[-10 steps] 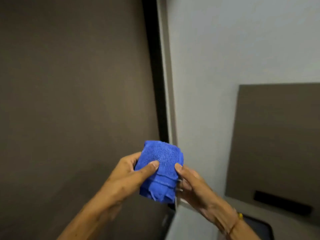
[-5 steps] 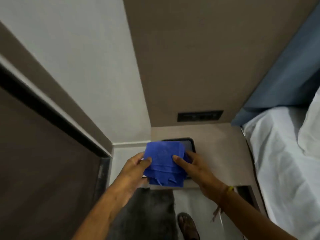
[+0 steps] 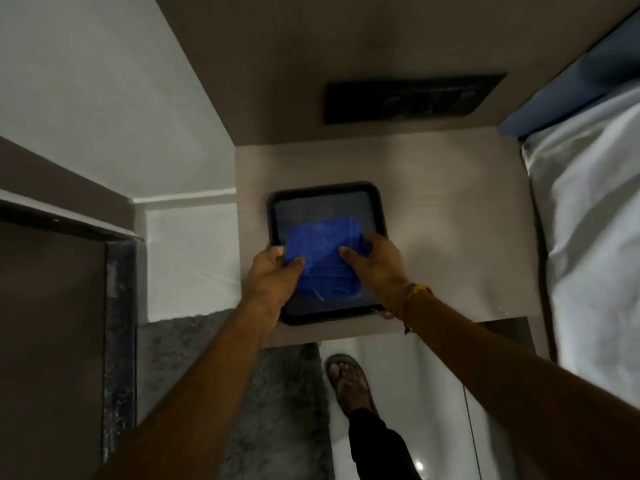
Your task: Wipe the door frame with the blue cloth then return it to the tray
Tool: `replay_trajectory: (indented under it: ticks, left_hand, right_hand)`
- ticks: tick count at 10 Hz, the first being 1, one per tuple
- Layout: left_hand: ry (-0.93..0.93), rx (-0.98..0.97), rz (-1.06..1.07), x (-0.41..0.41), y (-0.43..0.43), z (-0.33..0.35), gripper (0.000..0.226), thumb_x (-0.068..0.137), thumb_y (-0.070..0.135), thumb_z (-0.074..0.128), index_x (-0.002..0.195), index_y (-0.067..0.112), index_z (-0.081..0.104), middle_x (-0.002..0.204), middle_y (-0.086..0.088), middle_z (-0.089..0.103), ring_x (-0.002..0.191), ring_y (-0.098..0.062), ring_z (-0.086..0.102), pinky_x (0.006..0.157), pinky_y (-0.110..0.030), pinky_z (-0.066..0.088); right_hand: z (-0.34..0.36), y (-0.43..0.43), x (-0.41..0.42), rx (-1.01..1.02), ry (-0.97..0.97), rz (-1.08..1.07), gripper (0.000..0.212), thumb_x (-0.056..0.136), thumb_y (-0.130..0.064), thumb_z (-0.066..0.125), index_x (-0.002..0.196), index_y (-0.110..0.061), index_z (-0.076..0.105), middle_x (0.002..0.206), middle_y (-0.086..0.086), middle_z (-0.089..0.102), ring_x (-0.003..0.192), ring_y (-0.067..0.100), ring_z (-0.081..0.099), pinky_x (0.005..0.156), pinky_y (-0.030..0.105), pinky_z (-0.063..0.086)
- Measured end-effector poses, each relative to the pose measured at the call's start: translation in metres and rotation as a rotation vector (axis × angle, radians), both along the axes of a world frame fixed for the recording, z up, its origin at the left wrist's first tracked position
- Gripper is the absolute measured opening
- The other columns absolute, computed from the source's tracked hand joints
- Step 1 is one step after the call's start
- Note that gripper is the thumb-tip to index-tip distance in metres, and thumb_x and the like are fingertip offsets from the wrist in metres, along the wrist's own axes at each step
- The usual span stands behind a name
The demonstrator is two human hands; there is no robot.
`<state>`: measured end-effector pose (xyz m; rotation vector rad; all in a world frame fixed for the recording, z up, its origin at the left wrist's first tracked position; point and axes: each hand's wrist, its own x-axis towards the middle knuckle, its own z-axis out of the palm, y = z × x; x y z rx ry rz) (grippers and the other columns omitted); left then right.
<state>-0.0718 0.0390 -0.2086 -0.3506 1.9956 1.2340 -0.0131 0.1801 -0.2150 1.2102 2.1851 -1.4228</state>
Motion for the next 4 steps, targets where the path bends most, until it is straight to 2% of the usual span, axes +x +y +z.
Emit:
replay_trajectory:
  ticks: [1,2,3,4]
  left_hand:
    - [0.196,-0.198,-0.147,0.002,0.020,-0.025,0.021,0.087,0.015,0.060,0.102,0.002,0.061,0.103,-0.021,0.068,0.093,-0.034,0.063,0.082,-0.042,0.054]
    - [0.287,-0.289,-0.264,0.012,0.033,-0.033,0.022,0.088,0.019,0.058,0.101,0.002,0.060,0.101,-0.019,0.067,0.089,-0.030,0.062,0.070,-0.032,0.047]
    - [0.279,-0.292,-0.376,0.017,0.033,-0.041,0.024,0.090,0.020,0.054,0.105,0.001,0.057,0.105,-0.019,0.064,0.088,-0.026,0.060,0.071,-0.029,0.046]
    - [0.308,-0.372,-0.436,0.016,0.030,-0.036,0.031,0.091,0.021,0.052,0.113,0.000,0.052,0.117,-0.020,0.057,0.103,-0.030,0.057,0.085,-0.037,0.050]
  right_hand:
    - [-0.028,0.009,-0.003,0.142,-0.035,0.027,0.034,0.085,-0.023,0.066,0.109,-0.002,0.058,0.109,0.017,0.064,0.101,0.031,0.059,0.085,0.037,0.050]
    - [-0.042,0.014,0.002,0.216,-0.098,0.042,0.040,0.084,-0.023,0.067,0.115,-0.001,0.055,0.118,0.022,0.060,0.108,0.037,0.056,0.094,0.045,0.050]
    - [-0.047,0.014,0.011,0.268,-0.128,0.071,0.042,0.085,-0.021,0.065,0.119,-0.002,0.050,0.123,0.022,0.054,0.114,0.038,0.050,0.099,0.048,0.046]
    - [-0.041,0.012,0.017,0.249,-0.124,0.087,0.045,0.087,-0.020,0.062,0.124,-0.003,0.044,0.127,0.023,0.047,0.118,0.038,0.046,0.101,0.048,0.042]
